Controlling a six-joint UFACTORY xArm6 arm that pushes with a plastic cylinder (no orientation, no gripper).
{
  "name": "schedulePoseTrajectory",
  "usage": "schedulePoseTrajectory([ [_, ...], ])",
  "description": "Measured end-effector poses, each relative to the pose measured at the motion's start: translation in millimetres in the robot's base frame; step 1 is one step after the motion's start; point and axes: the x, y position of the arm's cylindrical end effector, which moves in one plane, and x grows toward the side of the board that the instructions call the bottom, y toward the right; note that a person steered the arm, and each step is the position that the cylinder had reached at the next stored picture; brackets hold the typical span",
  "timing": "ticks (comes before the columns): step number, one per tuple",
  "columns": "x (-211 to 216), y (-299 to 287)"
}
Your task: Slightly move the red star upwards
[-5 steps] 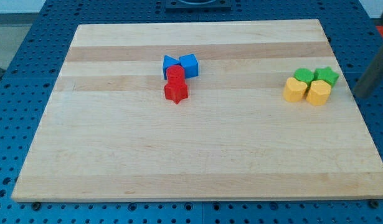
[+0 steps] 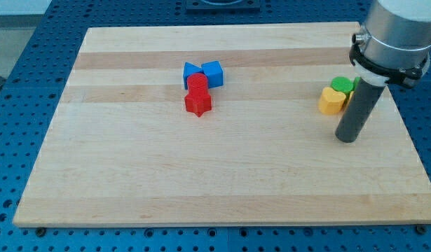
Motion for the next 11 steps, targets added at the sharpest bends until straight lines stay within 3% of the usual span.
schedulePoseTrajectory([
  [1,17,-39],
  [4,28,-277],
  [5,7,-298],
  [9,-58,-228],
  [11,-70,-187],
])
